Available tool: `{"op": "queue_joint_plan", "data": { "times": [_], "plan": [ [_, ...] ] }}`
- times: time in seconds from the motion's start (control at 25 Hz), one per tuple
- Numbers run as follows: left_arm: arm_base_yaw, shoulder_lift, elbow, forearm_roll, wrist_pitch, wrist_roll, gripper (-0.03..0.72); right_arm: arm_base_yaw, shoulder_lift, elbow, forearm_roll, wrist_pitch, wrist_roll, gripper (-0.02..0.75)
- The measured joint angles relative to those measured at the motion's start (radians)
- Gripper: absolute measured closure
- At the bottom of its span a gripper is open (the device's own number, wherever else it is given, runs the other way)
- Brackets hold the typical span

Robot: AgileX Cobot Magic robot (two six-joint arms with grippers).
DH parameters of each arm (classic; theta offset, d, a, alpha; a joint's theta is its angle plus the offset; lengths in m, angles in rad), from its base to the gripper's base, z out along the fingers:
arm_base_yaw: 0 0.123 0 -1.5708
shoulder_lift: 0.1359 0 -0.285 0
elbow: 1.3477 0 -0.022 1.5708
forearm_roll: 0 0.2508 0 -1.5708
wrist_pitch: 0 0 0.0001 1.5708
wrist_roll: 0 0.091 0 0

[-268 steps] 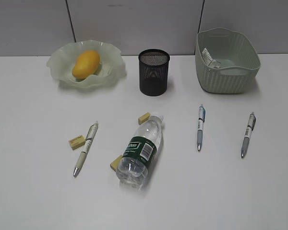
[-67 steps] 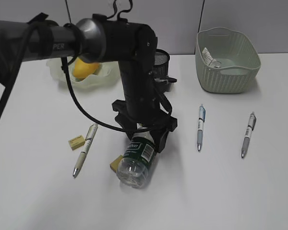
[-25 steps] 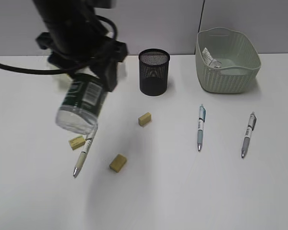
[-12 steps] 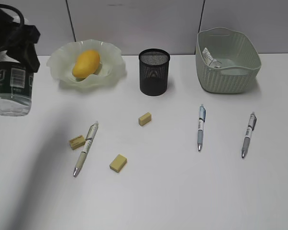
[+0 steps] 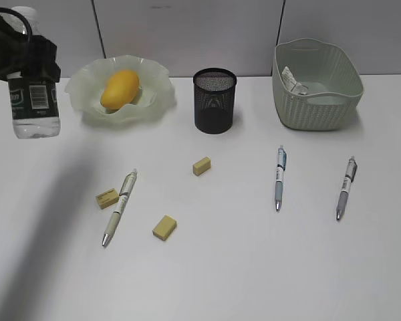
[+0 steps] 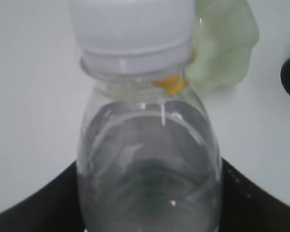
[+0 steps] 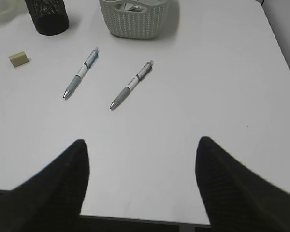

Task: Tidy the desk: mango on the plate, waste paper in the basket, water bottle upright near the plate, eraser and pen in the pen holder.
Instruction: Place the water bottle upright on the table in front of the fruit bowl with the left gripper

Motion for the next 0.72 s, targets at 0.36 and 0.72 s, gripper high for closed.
{"op": "queue_joint_plan", "data": {
  "times": [0.36, 0.72],
  "plan": [
    [-0.005, -0.055, 0.384, -0.002, -0.744, 0.002, 0.171, 0.000, 0.000, 0.000, 0.000, 0.000, 0.000, 0.196],
    [-0.005, 0.059, 0.523, 0.070, -1.195, 0.002, 0.171, 0.000, 0.000, 0.000, 0.001, 0.000, 0.000, 0.197]
  ]
}}
